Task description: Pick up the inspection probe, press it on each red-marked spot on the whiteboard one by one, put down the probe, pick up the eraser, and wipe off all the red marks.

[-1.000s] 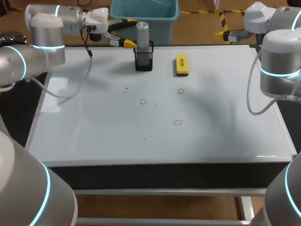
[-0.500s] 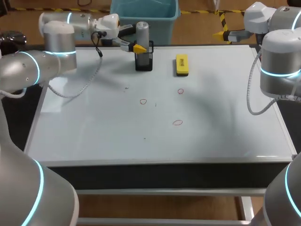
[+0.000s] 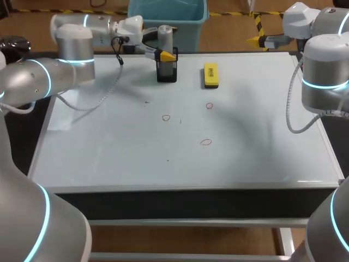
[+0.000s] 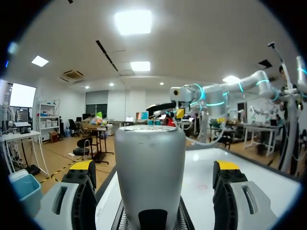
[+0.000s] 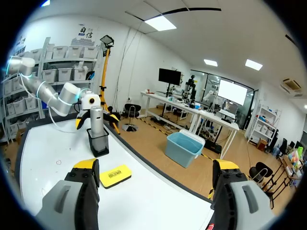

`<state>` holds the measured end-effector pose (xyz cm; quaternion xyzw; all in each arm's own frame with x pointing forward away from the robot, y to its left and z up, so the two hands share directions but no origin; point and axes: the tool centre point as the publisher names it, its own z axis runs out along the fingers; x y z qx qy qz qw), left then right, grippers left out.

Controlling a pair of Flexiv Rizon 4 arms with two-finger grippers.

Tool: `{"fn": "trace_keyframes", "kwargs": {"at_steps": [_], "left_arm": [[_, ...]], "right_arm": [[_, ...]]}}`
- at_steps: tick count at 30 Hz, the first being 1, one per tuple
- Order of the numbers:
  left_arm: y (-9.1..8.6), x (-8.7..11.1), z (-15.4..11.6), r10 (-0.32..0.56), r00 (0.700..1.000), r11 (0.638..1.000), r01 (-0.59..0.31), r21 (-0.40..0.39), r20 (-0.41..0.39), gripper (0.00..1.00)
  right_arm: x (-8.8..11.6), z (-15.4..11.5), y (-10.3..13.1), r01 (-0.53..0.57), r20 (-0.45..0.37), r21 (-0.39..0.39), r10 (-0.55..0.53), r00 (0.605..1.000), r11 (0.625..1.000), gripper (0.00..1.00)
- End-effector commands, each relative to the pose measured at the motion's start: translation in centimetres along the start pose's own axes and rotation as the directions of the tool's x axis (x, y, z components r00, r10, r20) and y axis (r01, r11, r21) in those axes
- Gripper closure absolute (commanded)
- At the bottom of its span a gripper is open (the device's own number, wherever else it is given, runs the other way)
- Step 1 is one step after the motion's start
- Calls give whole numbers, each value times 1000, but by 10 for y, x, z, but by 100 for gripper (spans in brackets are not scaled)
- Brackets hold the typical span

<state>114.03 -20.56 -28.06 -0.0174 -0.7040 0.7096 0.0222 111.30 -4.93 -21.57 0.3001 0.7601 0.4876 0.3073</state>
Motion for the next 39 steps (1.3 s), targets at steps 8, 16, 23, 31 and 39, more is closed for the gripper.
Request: {"fn": "trace_keyframes", "kwargs": {"at_steps": [8, 16, 23, 31, 39], "left_arm": [[-9, 13, -7, -2, 999, 1000, 2, 4, 34, 0], [-6, 5, 4, -8, 1000, 1000, 8, 17, 21, 0], [-8, 2, 9, -3, 1000, 1000, 3, 19, 19, 0], [-7, 1, 8, -9, 1000, 1000, 8, 15, 30, 0], [-7, 5, 7, -11, 999, 1000, 10, 15, 40, 71]], "right_arm": [[0, 0, 0, 0, -1, 1, 0, 1000, 1000, 0], [0, 0, 0, 0, -1, 1, 0, 1000, 1000, 0], [0, 0, 0, 0, -1, 1, 0, 1000, 1000, 0], [0, 0, 0, 0, -1, 1, 0, 1000, 1000, 0], [0, 0, 0, 0, -1, 1, 0, 1000, 1000, 0]]}}
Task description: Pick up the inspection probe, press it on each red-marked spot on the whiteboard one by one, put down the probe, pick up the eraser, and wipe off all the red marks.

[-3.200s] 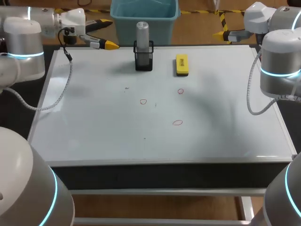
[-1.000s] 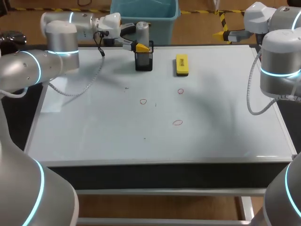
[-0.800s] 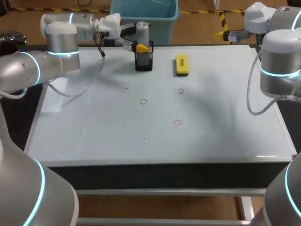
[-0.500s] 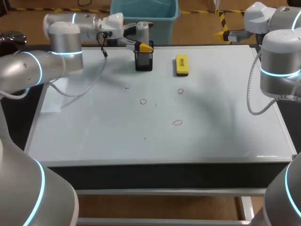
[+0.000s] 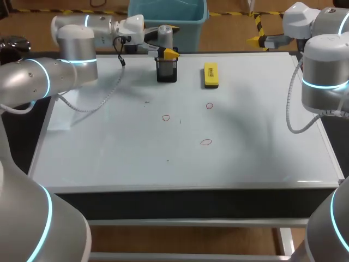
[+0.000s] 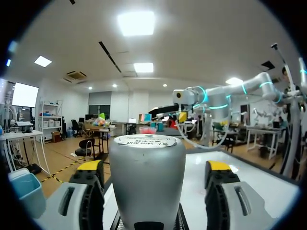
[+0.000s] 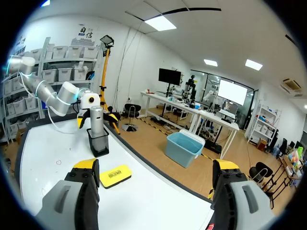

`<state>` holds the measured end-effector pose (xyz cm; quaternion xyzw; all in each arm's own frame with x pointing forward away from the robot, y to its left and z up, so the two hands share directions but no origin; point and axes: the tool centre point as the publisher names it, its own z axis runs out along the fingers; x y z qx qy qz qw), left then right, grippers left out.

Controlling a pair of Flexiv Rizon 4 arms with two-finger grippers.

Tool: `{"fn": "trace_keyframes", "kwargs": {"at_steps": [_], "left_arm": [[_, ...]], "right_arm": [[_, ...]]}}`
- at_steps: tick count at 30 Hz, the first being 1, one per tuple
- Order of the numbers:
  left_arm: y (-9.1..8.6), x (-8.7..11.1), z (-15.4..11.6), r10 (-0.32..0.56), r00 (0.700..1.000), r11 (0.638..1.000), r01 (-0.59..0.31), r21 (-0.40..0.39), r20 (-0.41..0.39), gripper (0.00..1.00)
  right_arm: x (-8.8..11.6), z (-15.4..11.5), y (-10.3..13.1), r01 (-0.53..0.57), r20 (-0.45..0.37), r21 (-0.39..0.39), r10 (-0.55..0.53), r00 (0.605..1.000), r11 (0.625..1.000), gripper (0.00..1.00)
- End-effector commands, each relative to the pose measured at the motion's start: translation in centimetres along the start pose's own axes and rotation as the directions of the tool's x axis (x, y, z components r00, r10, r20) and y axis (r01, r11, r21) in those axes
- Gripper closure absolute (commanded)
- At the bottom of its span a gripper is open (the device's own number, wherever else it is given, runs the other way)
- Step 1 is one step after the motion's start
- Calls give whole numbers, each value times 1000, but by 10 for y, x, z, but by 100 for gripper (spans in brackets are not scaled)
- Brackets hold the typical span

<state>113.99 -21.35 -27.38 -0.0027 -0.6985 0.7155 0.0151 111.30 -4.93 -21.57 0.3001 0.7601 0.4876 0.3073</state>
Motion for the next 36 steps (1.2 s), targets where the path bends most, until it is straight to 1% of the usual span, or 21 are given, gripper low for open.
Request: {"fn": "trace_keyframes", "kwargs": {"at_steps": [1, 2, 3, 17, 25, 33, 36], "left_arm": [[0, 5, -1, -2, 1000, 1000, 2, -3, 10, 76], [1, 6, -2, -3, 1000, 1000, 3, -3, 11, 85], [1, 7, -2, -4, 1000, 1000, 4, -3, 12, 100], [-5, 14, -6, 7, 999, 1000, -7, 2, 31, 100], [-11, 13, -8, 15, 999, 1000, -15, -7, 44, 100], [-23, 15, -8, 31, 998, 1000, -30, -5, 60, 100], [-34, 17, -8, 40, 997, 999, -39, -5, 69, 100]], "right_arm": [[0, 0, 0, 0, -1, 1, 0, 1000, 1000, 0], [0, 0, 0, 0, -1, 1, 0, 1000, 1000, 0], [0, 0, 0, 0, -1, 1, 0, 1000, 1000, 0], [0, 0, 0, 0, -1, 1, 0, 1000, 1000, 0], [0, 0, 0, 0, -1, 1, 0, 1000, 1000, 0], [0, 0, 0, 0, -1, 1, 0, 1000, 1000, 0], [0, 0, 0, 0, -1, 1, 0, 1000, 1000, 0]]}}
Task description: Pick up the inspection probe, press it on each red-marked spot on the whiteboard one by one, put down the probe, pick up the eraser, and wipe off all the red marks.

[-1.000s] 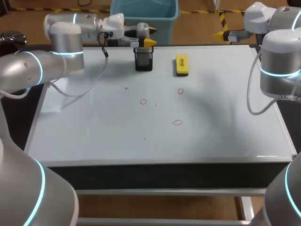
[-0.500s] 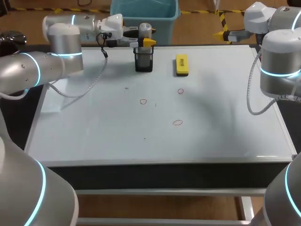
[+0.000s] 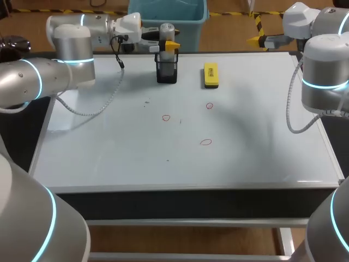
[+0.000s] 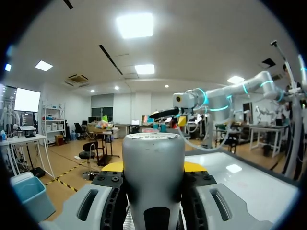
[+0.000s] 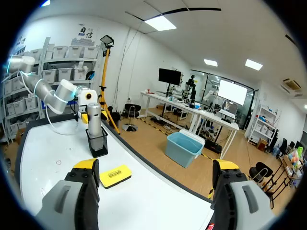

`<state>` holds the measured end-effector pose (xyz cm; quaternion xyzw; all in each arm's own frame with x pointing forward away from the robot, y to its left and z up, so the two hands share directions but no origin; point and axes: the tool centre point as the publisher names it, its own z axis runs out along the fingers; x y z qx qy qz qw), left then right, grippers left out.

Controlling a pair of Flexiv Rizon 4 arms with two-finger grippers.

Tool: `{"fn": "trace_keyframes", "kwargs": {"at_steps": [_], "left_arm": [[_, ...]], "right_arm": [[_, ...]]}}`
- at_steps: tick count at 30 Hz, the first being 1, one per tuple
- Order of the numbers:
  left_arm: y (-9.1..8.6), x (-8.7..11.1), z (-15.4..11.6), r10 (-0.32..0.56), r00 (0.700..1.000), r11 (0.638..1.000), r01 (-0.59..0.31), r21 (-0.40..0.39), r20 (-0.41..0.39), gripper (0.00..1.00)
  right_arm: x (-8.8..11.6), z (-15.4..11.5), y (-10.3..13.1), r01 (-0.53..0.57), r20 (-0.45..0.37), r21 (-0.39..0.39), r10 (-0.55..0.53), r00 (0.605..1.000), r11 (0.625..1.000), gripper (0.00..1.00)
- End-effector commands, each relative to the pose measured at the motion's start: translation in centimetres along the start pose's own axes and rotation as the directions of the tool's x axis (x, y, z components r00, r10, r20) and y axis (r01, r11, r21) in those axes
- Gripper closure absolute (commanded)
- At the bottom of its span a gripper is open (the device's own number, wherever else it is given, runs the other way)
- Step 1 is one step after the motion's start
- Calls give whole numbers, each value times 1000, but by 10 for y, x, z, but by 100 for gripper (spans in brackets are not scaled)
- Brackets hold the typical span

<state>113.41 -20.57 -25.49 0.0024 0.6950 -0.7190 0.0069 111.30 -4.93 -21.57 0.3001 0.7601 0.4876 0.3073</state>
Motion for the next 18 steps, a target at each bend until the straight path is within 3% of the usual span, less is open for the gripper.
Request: {"fn": "trace_keyframes", "kwargs": {"at_steps": [1, 18], "left_arm": [[-18, 10, -1, 9, 999, 1000, -9, -12, 42, 100], [-70, 8, -17, 1, 991, 1000, -2, 8, 133, 100]], "right_arm": [[0, 0, 0, 0, -1, 1, 0, 1000, 1000, 0], [0, 0, 0, 0, -1, 1, 0, 1000, 1000, 0]]}}
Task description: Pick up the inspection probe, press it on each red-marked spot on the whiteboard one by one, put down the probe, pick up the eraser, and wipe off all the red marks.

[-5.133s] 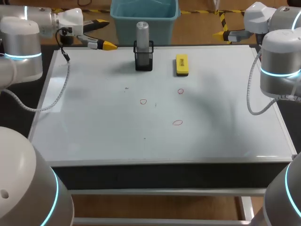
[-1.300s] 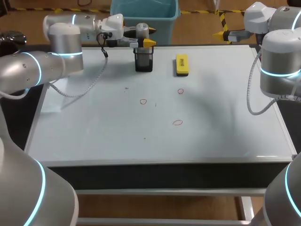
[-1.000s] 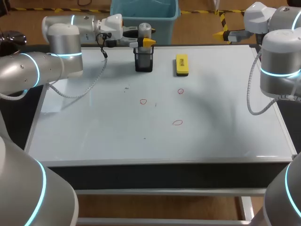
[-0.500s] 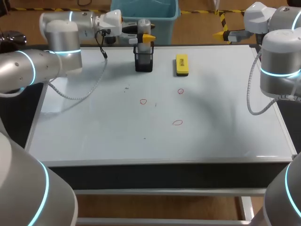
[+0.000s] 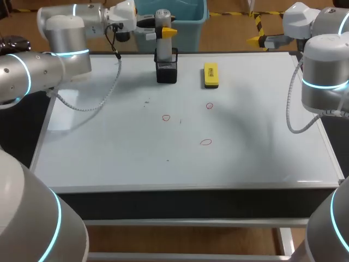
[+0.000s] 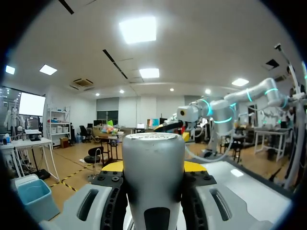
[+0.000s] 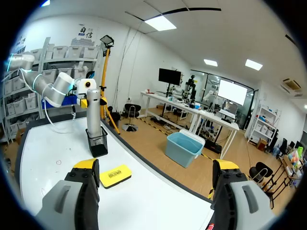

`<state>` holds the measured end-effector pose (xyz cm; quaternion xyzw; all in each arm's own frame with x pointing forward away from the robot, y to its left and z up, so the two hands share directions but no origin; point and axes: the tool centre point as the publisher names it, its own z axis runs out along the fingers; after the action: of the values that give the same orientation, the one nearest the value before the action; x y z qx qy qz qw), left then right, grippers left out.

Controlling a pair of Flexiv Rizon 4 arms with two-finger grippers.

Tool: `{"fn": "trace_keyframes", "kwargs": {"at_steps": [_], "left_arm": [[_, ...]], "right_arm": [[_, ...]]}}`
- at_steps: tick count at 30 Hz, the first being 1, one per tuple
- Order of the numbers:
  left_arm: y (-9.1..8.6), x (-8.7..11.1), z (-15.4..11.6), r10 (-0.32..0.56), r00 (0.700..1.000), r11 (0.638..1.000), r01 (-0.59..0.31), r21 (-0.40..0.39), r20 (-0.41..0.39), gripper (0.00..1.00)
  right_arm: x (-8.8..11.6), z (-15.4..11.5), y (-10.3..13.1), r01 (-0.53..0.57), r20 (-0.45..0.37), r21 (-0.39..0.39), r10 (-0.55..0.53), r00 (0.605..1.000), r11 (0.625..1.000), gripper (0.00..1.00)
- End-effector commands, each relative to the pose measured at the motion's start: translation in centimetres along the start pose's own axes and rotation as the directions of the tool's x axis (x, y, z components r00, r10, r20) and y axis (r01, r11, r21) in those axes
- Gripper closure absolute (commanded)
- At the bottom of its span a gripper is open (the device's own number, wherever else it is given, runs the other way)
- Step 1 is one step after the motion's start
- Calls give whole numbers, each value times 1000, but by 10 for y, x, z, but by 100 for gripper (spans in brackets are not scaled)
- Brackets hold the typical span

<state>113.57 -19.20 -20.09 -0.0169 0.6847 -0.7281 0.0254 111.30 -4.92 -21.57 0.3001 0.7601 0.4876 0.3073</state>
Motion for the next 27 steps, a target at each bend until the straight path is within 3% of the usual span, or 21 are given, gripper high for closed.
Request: {"fn": "trace_keyframes", "kwargs": {"at_steps": [1, 14, 20, 27], "left_arm": [[-19, 11, -5, 8, 997, 1000, -7, -12, 77, 100], [-53, 12, -10, 16, 1000, 999, -16, 30, 4, 100], [-55, 20, -21, 2, 1000, 1000, -2, 13, -31, 100], [-49, 36, -40, -8, 1000, 999, 8, -32, 2, 100]], "right_arm": [[0, 0, 0, 0, -1, 1, 0, 1000, 1000, 0], [0, 0, 0, 0, -1, 1, 0, 1000, 1000, 0], [0, 0, 0, 0, -1, 1, 0, 1000, 1000, 0], [0, 0, 0, 0, -1, 1, 0, 1000, 1000, 0]]}}
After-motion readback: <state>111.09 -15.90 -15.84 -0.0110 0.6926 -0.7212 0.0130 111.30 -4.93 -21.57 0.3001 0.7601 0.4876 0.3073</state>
